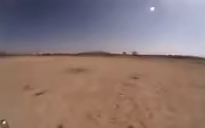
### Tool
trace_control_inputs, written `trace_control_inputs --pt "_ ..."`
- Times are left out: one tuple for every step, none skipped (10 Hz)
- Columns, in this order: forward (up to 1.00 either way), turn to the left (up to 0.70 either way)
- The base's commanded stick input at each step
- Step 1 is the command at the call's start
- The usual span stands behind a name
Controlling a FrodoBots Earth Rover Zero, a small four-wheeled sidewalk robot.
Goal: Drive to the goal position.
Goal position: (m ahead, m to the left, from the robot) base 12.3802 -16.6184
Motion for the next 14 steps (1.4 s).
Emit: trace_control_inputs --pt "1.0 0.0" --pt "1.0 0.0" --pt "1.0 0.0" --pt "1.0 0.0" --pt "1.0 0.0" --pt "1.0 0.0" --pt "1.0 -0.27" --pt "1.0 -0.27" --pt "1.0 -0.27" --pt "1.0 -0.27" --pt "1.0 -0.27" --pt "1.0 -0.27" --pt "1.0 -0.27" --pt "1.0 -0.27"
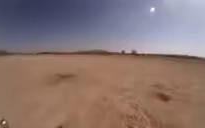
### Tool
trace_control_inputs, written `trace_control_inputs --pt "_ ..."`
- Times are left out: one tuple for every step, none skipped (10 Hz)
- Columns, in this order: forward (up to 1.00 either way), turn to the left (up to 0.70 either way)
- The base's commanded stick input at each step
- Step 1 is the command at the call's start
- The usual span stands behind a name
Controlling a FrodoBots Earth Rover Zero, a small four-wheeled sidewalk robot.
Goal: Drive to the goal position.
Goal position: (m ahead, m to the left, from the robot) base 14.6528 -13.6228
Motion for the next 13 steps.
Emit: trace_control_inputs --pt "1.0 -0.27" --pt "1.0 -0.27" --pt "1.0 -0.27" --pt "1.0 -0.27" --pt "1.0 -0.27" --pt "1.0 -0.27" --pt "1.0 -0.27" --pt "1.0 -0.27" --pt "1.0 -0.18" --pt "1.0 0.0" --pt "1.0 0.0" --pt "1.0 0.0" --pt "1.0 0.0"
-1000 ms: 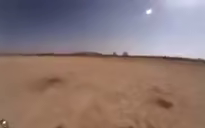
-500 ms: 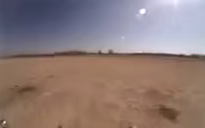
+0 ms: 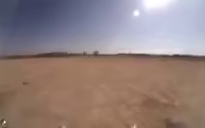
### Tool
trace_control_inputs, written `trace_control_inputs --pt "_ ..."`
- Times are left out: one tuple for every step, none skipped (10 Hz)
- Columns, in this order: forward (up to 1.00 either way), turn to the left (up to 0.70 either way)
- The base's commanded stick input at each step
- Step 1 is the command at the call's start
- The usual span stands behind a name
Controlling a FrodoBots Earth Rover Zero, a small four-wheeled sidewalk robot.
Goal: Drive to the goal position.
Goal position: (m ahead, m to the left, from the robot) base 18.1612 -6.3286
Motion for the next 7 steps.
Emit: trace_control_inputs --pt "1.0 0.0" --pt "1.0 0.0" --pt "1.0 0.0" --pt "1.0 0.0" --pt "1.0 0.0" --pt "1.0 0.0" --pt "1.0 0.0"
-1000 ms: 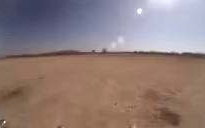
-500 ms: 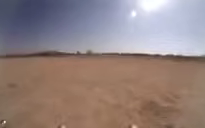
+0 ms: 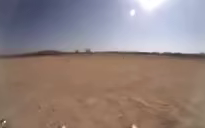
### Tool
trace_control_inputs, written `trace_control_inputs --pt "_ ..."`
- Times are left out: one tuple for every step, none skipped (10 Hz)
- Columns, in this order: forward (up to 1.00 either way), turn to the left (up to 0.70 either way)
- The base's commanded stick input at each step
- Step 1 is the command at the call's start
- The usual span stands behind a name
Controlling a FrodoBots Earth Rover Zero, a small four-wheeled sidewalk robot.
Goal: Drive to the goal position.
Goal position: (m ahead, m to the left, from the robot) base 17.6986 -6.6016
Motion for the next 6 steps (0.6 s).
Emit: trace_control_inputs --pt "1.0 0.0" --pt "1.0 0.0" --pt "1.0 0.0" --pt "1.0 0.0" --pt "1.0 0.0" --pt "1.0 0.0"
